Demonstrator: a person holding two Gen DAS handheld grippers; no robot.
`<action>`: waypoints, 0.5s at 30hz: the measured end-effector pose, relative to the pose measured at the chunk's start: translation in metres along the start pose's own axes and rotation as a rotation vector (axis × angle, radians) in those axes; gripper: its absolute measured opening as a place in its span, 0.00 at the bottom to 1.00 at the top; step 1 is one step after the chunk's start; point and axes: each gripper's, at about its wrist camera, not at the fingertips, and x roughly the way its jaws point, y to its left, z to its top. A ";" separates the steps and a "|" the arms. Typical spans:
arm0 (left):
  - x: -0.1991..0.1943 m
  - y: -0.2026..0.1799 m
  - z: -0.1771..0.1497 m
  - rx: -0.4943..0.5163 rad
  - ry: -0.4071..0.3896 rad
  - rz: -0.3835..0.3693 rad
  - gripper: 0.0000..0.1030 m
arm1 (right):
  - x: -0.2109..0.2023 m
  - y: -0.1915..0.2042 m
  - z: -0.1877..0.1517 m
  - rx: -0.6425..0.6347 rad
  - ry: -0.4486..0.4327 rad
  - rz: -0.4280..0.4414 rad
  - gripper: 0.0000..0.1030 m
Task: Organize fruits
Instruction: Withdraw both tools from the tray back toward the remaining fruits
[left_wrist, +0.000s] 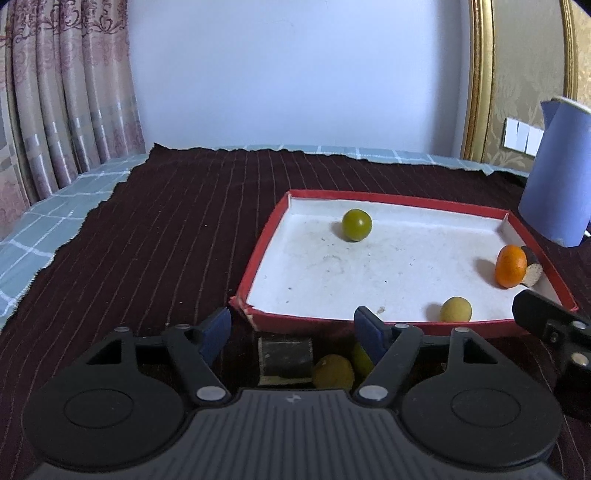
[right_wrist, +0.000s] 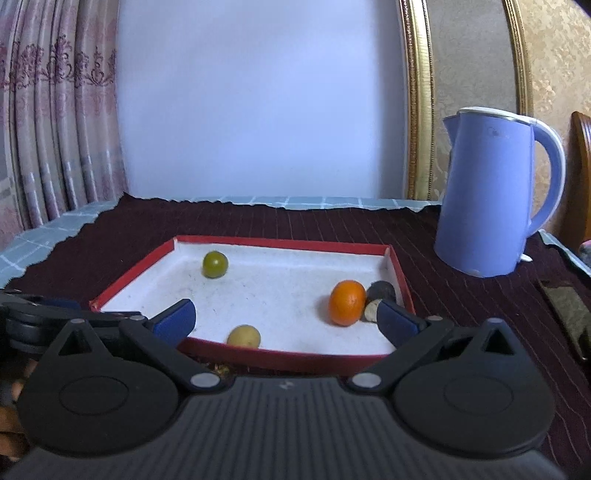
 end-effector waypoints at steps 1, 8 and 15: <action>-0.003 0.003 -0.001 -0.008 -0.005 -0.002 0.71 | -0.001 0.000 -0.001 0.004 0.004 -0.002 1.00; -0.018 0.024 -0.012 -0.059 -0.021 -0.059 0.73 | -0.009 0.003 -0.007 -0.004 0.019 -0.011 1.00; -0.026 0.036 -0.027 -0.035 -0.071 -0.079 0.73 | -0.015 0.007 -0.012 -0.045 0.032 -0.058 1.00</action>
